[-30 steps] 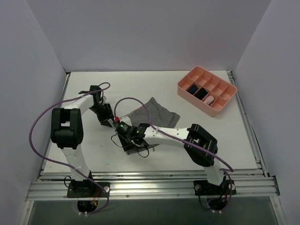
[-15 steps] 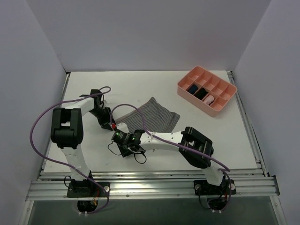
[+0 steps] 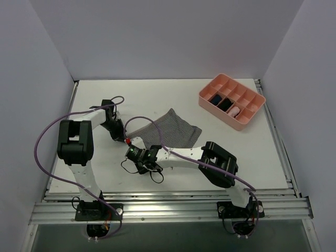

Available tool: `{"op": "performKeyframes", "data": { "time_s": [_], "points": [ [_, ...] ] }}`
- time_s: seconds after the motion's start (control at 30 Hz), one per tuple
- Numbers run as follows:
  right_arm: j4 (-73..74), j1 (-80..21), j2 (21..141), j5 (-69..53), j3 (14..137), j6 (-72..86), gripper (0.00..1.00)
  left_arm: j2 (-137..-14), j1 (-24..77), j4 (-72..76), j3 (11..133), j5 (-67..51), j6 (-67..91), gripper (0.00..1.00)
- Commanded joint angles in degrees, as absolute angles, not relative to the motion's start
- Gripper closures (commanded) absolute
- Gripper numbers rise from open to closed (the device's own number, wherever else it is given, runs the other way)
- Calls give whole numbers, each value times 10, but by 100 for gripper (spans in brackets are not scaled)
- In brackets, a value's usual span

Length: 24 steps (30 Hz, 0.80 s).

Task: Roll the underwear
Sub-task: Fold the underwear

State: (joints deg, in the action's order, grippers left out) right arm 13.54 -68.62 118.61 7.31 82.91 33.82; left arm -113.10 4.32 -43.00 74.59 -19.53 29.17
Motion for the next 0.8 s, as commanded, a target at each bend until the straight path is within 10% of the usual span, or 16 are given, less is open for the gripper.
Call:
{"op": "performKeyframes", "data": {
  "time_s": [0.0, 0.37, 0.53, 0.77],
  "points": [
    [149, -686, 1199, 84, 806, 337, 94, -1124, 40, -417, 761, -187, 290, 98],
    [177, -694, 1109, 84, 751, 332, 100, -1049, 29, -406, 744, -189, 314, 97],
    [171, -699, 1103, 79, 737, 340, 100, -1039, 30, -352, 700, -247, 307, 66],
    [169, -699, 1107, 76, 750, 342, 100, -1023, 29, -339, 657, -259, 295, 57]
  ]
}}
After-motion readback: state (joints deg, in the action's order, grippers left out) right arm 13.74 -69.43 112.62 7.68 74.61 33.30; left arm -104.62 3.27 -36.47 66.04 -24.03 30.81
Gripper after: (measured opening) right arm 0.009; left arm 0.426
